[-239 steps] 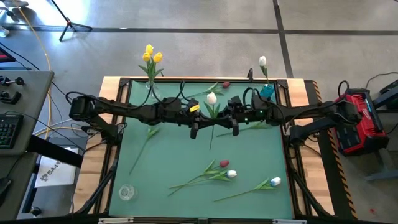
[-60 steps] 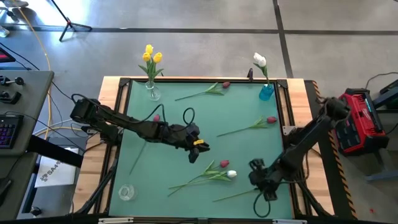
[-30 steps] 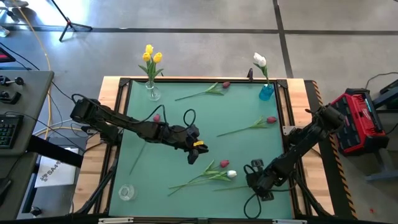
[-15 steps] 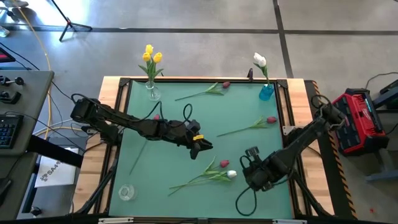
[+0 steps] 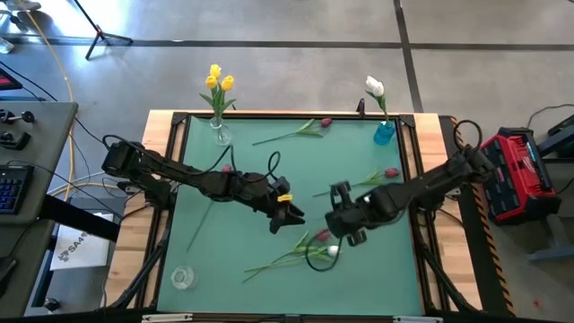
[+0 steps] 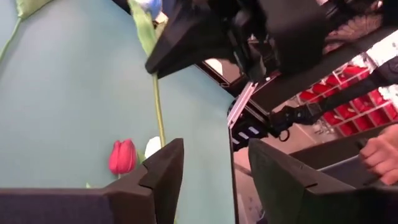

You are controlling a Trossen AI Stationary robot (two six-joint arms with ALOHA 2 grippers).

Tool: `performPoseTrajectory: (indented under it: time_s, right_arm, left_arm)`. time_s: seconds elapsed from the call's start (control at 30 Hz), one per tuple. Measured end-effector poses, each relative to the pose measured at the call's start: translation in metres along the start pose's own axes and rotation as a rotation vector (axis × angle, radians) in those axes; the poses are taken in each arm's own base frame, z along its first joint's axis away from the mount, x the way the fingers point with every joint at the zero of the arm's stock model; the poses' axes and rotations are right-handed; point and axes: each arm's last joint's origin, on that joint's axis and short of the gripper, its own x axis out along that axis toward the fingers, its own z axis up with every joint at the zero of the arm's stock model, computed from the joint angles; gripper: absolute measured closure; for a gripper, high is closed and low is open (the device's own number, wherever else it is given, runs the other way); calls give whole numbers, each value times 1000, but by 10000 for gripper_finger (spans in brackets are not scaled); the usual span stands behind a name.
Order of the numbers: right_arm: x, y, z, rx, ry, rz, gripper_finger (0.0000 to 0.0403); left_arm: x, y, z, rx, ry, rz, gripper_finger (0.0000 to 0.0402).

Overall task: Sort flowers into vase by color
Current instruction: Put the right white flower into the blue vase

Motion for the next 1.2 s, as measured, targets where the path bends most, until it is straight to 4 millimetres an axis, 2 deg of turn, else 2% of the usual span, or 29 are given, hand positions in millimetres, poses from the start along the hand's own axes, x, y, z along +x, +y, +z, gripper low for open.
performPoseTrajectory:
  time_s: [0.17,0.5,0.6,0.77,0.87,1.07,1.2]
  right_arm:
    - [-5,-19,9,20,-59,23,399]
    - [-9,-36,13,10,-87,7,399]
    - [-8,-39,12,21,-83,3,399]
    - [-8,-39,12,31,-83,4,398]
    - [-8,-39,12,72,-82,5,393]
    - [-14,-45,8,184,-80,-93,344]
    - [-33,-61,1,481,-151,-156,294]
  left_arm:
    - [0,4,-4,13,38,42,234]
    - [-1,6,-6,31,95,19,258]
    - [-1,8,-4,41,91,21,290]
    - [-2,12,0,79,83,28,384]
    - [-3,15,2,84,81,33,390]
    - [-4,21,8,119,50,65,399]
    - [-5,28,13,148,-33,191,401]
